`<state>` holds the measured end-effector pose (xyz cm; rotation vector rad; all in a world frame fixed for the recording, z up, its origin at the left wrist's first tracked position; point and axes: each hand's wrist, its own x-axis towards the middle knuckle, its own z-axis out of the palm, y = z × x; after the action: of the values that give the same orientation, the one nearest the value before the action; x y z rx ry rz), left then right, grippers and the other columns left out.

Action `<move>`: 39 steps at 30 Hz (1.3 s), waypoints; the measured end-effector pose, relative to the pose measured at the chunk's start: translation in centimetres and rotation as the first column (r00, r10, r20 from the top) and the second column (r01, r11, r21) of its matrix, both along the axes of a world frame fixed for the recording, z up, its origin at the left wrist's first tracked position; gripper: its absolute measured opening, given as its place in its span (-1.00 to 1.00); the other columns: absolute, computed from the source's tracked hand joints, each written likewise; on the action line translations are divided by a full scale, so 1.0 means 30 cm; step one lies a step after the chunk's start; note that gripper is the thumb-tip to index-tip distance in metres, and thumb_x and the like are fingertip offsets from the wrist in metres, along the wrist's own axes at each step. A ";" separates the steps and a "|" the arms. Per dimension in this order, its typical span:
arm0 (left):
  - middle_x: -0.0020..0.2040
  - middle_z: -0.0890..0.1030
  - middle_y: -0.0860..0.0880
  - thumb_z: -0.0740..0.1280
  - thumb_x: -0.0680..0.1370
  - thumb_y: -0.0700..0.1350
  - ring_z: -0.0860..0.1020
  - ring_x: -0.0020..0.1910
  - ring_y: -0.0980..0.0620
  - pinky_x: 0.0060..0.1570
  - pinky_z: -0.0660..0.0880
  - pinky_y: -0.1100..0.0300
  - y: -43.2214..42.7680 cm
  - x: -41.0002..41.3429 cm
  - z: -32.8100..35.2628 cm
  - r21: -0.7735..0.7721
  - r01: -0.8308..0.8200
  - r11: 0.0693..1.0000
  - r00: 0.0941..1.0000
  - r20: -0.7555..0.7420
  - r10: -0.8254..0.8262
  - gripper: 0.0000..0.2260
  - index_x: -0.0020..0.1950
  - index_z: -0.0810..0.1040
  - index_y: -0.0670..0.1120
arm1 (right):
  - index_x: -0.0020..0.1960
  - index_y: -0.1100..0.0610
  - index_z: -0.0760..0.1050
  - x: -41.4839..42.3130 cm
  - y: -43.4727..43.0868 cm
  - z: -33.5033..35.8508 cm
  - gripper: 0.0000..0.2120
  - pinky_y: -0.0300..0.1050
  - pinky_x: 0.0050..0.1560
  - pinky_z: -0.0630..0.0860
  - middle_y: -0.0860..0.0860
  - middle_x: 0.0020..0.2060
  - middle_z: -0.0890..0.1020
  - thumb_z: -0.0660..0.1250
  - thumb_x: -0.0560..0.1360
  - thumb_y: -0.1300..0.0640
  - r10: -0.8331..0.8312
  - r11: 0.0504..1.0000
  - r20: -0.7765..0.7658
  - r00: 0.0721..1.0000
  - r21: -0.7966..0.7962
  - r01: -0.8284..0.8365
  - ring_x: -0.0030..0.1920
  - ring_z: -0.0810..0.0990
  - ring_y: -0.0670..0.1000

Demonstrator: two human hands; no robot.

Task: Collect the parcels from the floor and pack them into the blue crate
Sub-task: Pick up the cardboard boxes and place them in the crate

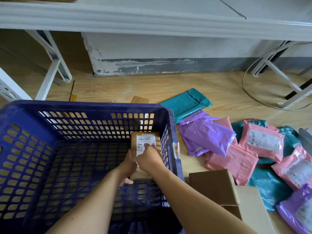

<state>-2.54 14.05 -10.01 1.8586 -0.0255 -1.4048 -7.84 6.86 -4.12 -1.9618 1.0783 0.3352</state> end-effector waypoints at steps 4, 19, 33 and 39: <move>0.49 0.26 -0.10 0.17 0.61 -0.15 0.29 0.42 -0.17 0.26 0.33 -0.09 -0.024 -0.009 0.029 0.132 -0.015 0.991 0.995 0.099 0.002 -0.28 0.51 -0.32 0.11 | 0.37 0.18 0.38 -0.032 -0.018 0.081 -0.58 -0.19 0.03 0.46 0.13 0.31 0.47 0.16 0.51 0.29 0.041 0.999 0.108 0.993 -0.025 -0.038 0.20 0.52 0.12; 0.21 0.56 0.05 0.22 0.57 -0.15 0.53 0.13 0.06 -0.06 0.42 0.19 -0.083 0.034 0.309 0.059 0.093 0.994 0.506 0.857 -0.098 -0.75 0.23 0.51 0.02 | 0.02 0.13 0.65 -0.122 -0.165 0.254 -0.64 -0.15 0.06 0.50 0.03 -0.02 0.68 0.15 0.42 0.36 -0.098 0.931 0.437 0.894 -0.276 0.237 0.02 0.59 0.03; 0.16 0.51 0.02 0.22 0.55 -0.19 0.51 0.07 0.03 -0.03 0.39 0.21 -0.261 -0.273 0.494 -0.019 0.549 0.836 0.305 0.936 -0.179 -0.73 0.21 0.53 -0.01 | -0.01 0.12 0.66 -0.457 -0.382 0.277 -0.70 -0.24 -0.10 0.38 0.04 -0.03 0.69 0.20 0.42 0.31 -0.156 0.845 0.346 0.925 -0.438 0.306 0.05 0.60 0.07; 0.23 0.46 -0.08 0.24 0.53 -0.09 0.41 0.25 -0.09 0.13 0.37 0.08 -0.337 -0.474 0.400 0.270 0.725 0.634 0.117 0.858 -0.500 -0.77 0.17 0.47 -0.10 | 0.00 0.08 0.64 -0.647 -0.395 0.150 -0.74 -0.12 0.02 0.48 0.05 0.00 0.68 0.25 0.43 0.27 -0.166 0.863 0.209 0.964 -0.442 0.245 0.07 0.60 0.11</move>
<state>-16.78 3.94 1.98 2.2662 -1.6671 -0.5542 -27.25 -4.98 0.38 -2.2114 1.3354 -0.2261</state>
